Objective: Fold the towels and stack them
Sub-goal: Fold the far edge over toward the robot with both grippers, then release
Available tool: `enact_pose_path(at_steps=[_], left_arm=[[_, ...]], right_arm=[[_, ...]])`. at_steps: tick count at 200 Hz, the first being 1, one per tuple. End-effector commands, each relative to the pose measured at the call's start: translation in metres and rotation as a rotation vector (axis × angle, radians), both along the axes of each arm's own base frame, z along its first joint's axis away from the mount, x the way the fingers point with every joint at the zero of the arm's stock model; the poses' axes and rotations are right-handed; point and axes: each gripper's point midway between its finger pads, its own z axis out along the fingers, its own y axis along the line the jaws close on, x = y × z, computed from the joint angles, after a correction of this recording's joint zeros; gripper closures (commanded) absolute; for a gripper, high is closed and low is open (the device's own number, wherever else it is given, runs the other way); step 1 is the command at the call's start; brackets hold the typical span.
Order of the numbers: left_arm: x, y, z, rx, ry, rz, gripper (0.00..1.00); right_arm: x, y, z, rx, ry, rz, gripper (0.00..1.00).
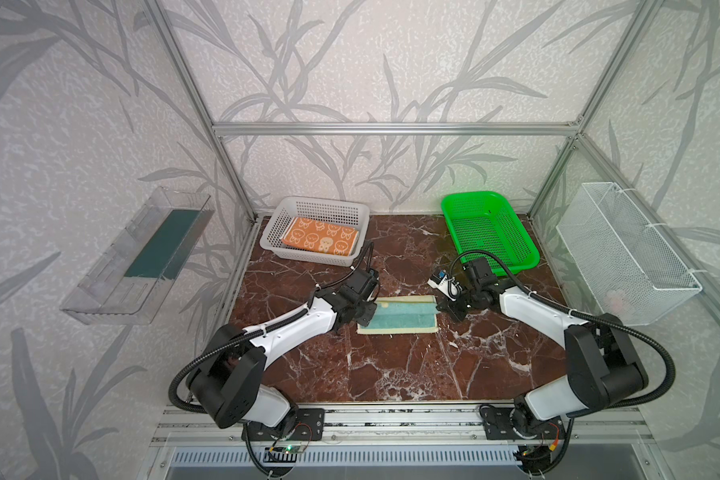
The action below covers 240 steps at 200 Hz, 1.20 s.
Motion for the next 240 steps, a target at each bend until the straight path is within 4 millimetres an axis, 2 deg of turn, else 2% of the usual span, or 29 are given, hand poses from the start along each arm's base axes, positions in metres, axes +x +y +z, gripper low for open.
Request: enact_pose_path(at_steps=[1, 40, 76, 104, 126, 157, 190, 203, 207, 212, 214, 240], left_arm=[[-0.005, 0.009, -0.012, 0.032, 0.017, 0.040, 1.00], [-0.006, 0.011, -0.026, 0.052, 0.033, 0.046, 1.00], [-0.010, 0.008, -0.031, 0.036, 0.050, 0.034, 1.00], [-0.015, 0.007, -0.034, 0.017, 0.064, 0.029, 0.80], [-0.020, 0.007, -0.032, 0.002, 0.057, 0.028, 0.69], [-0.024, 0.011, -0.024, -0.022, 0.028, 0.041, 0.60], [-0.028, 0.018, -0.009, -0.047, -0.015, 0.065, 0.55], [-0.028, 0.023, -0.001, -0.060, -0.045, 0.095, 0.45], [-0.028, 0.026, 0.002, -0.063, -0.058, 0.110, 0.31], [-0.027, 0.029, 0.006, -0.068, -0.078, 0.130, 0.06], [-0.027, 0.030, 0.007, -0.070, -0.085, 0.137, 0.02], [-0.022, 0.042, 0.016, -0.125, -0.176, 0.235, 0.01]], right_arm=[[-0.014, -0.001, -0.012, -0.034, 0.070, 0.006, 1.00], [-0.028, 0.001, -0.025, -0.095, 0.143, 0.051, 0.96], [-0.038, 0.001, -0.035, -0.154, 0.197, 0.084, 0.89], [-0.042, 0.003, -0.034, -0.169, 0.208, 0.097, 0.70], [-0.047, 0.004, -0.029, -0.165, 0.207, 0.112, 0.59], [-0.051, 0.005, -0.017, -0.146, 0.185, 0.119, 0.54], [-0.047, 0.006, 0.001, -0.113, 0.124, 0.100, 0.50], [-0.041, 0.007, 0.010, -0.097, 0.077, 0.072, 0.48], [-0.039, 0.007, 0.013, -0.091, 0.063, 0.062, 0.48], [-0.036, 0.008, 0.017, -0.081, 0.045, 0.050, 0.48], [-0.035, 0.008, 0.018, -0.077, 0.038, 0.046, 0.48], [-0.022, 0.015, 0.037, -0.006, -0.016, -0.029, 0.48]])
